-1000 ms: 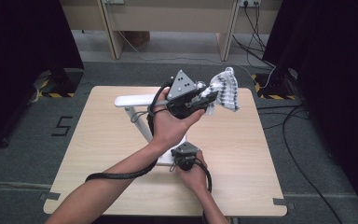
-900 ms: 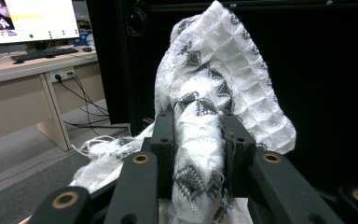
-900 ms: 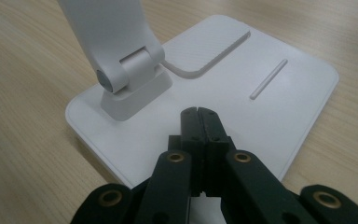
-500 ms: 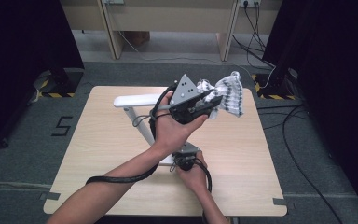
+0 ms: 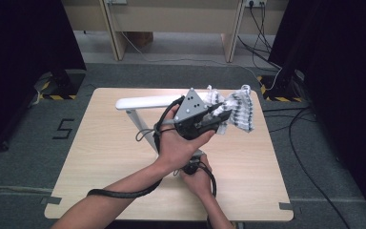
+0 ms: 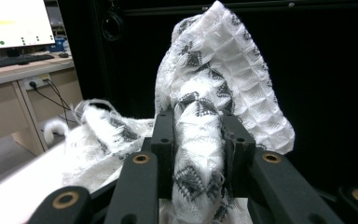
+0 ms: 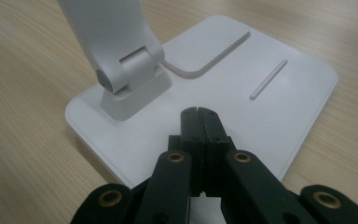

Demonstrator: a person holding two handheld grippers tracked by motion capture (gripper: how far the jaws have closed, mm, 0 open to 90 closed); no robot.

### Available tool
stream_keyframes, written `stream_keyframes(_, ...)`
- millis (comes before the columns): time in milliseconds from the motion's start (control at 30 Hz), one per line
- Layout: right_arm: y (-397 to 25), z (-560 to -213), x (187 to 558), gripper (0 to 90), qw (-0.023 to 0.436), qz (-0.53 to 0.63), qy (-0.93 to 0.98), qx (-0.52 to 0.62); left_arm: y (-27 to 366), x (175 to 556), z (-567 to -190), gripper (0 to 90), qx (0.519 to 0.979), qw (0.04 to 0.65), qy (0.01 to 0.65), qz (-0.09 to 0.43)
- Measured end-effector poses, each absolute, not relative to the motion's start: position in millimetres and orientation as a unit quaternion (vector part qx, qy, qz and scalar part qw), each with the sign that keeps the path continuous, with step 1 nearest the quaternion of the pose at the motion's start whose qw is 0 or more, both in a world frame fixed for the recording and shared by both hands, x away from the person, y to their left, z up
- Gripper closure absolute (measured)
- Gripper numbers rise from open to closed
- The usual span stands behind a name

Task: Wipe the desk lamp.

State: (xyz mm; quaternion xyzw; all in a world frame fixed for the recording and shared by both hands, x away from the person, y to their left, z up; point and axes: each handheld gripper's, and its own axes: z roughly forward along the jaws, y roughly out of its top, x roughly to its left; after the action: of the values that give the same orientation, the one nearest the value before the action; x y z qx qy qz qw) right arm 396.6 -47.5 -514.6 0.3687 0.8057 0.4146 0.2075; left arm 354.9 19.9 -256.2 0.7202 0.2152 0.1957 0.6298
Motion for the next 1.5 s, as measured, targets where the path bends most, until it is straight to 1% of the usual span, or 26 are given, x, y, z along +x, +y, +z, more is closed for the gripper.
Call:
stream_keyframes(167, -47, -515, 396, 90.0, 0.206, 0.414, 0.805, 0.371, 18, 354, -269, 70.6, 0.727, 0.624, 0.217, 0.188)
stream_keyframes(733, -47, -515, 396, 90.0, 0.208, 0.413, 0.806, 0.370, 29, 363, -297, 70.7, 0.722, 0.615, 0.258, 0.187)
stream_keyframes(1133, -47, -515, 396, 90.0, 0.208, 0.413, 0.806, 0.370, 36, 374, -303, 70.9, 0.706, 0.612, 0.299, 0.191)
stream_keyframes(1367, -47, -515, 396, 90.0, 0.207, 0.414, 0.806, 0.370, 43, 374, -305, 71.2, 0.684, 0.627, 0.319, 0.194)
stream_keyframes(1500, -47, -515, 396, 90.0, 0.208, 0.414, 0.806, 0.369, 46, 371, -306, 71.4, 0.675, 0.637, 0.320, 0.191)
